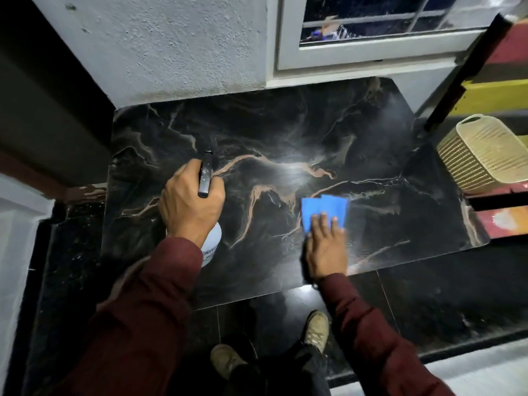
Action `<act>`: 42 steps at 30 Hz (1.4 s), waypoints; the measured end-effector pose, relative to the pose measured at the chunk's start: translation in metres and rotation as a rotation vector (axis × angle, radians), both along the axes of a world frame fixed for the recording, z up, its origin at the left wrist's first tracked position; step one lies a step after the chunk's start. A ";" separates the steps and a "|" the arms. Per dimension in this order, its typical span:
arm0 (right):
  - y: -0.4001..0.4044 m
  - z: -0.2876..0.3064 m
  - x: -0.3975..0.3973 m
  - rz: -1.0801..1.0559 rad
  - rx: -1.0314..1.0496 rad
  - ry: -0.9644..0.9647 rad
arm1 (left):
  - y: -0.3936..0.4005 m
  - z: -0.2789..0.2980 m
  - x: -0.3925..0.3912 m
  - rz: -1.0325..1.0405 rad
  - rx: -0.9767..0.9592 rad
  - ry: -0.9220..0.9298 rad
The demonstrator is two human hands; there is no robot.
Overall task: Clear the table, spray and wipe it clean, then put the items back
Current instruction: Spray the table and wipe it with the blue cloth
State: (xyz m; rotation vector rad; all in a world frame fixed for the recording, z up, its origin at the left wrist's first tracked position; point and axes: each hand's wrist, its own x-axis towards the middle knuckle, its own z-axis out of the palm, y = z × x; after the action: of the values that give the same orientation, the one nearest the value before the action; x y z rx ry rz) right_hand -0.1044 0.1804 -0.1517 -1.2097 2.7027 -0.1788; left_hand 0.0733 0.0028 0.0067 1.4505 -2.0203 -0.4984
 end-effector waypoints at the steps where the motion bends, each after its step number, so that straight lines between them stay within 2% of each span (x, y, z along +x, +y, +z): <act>1: -0.003 -0.001 0.023 0.097 -0.028 -0.014 | 0.005 0.001 -0.011 -0.020 -0.002 -0.002; 5: -0.004 0.001 0.097 0.548 -0.022 -0.109 | 0.019 0.001 -0.050 -0.057 -0.016 -0.016; 7: 0.002 0.000 0.086 0.668 -0.005 -0.076 | 0.027 0.002 -0.071 -0.066 -0.029 -0.007; 9: 0.009 -0.004 0.053 0.693 0.033 -0.033 | 0.033 0.000 -0.086 -0.087 -0.026 0.000; 13: 0.044 -0.005 -0.056 0.436 0.036 -0.007 | 0.049 -0.009 -0.120 -0.137 0.003 0.008; 18: 0.109 -0.001 -0.205 -0.040 0.012 0.039 | 0.074 -0.012 -0.162 -0.176 0.029 -0.014; 20: 0.129 0.002 -0.238 -0.183 0.025 0.028 | 0.083 -0.010 -0.174 -0.190 0.037 -0.016; 22: 0.139 0.000 -0.248 -0.241 0.028 0.024 | 0.089 -0.008 -0.182 -0.205 0.034 -0.014; 26: 0.132 -0.002 -0.210 -0.335 -0.031 0.002 | 0.097 -0.004 -0.191 -0.225 0.044 0.001; 29: 0.118 0.002 -0.153 -0.285 -0.021 -0.017 | 0.100 0.002 -0.189 -0.238 0.051 0.019; 32: 0.097 -0.002 -0.091 -0.120 -0.033 -0.024 | 0.096 0.004 -0.178 -0.240 0.046 0.024; 39: 0.039 0.006 0.039 0.401 -0.078 -0.250 | 0.067 0.018 -0.120 -0.222 0.017 0.060; 42: 0.015 0.021 0.053 0.473 -0.118 -0.416 | 0.059 0.032 -0.090 -0.214 0.013 0.058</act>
State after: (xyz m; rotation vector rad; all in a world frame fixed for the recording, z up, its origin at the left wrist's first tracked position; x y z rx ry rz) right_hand -0.0512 0.1950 -0.1303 -1.5967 2.0208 -0.4666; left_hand -0.0164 0.0616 0.0383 1.2188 -2.1398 -0.6362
